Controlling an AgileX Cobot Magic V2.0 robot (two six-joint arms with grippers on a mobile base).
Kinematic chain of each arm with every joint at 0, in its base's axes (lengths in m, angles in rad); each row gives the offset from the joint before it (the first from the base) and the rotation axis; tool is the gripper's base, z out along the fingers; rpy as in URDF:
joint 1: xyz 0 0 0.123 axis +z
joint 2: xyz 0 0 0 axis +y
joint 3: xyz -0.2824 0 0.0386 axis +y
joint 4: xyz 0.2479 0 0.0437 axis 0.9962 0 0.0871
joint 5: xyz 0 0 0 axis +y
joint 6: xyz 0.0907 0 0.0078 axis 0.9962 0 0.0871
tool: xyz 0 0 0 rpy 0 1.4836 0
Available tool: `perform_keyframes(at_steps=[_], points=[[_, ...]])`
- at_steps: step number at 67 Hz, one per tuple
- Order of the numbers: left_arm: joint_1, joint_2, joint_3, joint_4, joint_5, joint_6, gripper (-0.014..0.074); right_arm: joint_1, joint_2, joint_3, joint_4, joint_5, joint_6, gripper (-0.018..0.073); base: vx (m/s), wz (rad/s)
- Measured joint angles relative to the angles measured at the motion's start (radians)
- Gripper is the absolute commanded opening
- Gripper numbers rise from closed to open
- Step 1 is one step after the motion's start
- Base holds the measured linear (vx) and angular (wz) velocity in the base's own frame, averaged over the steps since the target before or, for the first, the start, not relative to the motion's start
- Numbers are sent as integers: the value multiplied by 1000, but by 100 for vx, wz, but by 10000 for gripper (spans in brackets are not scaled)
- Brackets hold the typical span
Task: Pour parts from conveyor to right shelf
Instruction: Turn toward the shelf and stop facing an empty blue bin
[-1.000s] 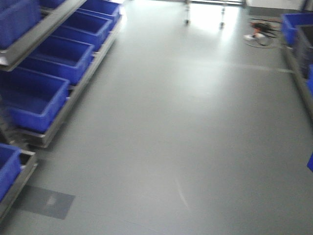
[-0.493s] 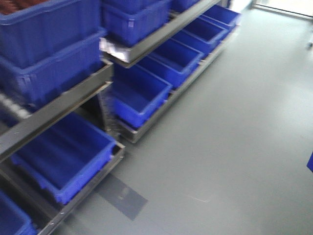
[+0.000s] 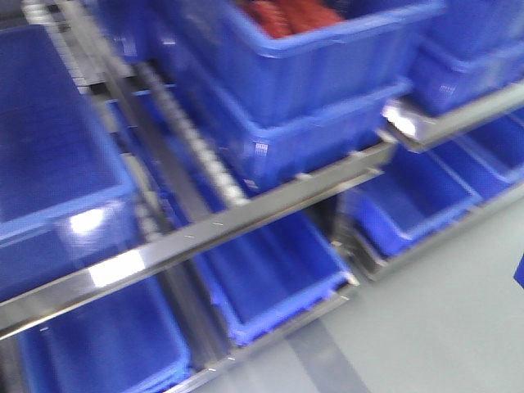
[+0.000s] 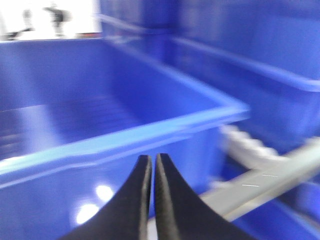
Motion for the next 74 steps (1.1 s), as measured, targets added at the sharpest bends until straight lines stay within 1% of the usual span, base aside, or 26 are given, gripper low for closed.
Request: perform_keyframes(at_steps=[22,39,57,74], points=[[0,0,0,0,0,0,-6,0,0,0,0,0,0,-9,18,70],[0,0,0,0,0,0,-6,0,0,0,0,0,0,-9,15,55],[0,0,0,0,0,0,-6,0,0,0,0,0,0,-9,11,32],[0,0,0,0,0,0,-6,0,0,0,0,0,0,-9,11,9]])
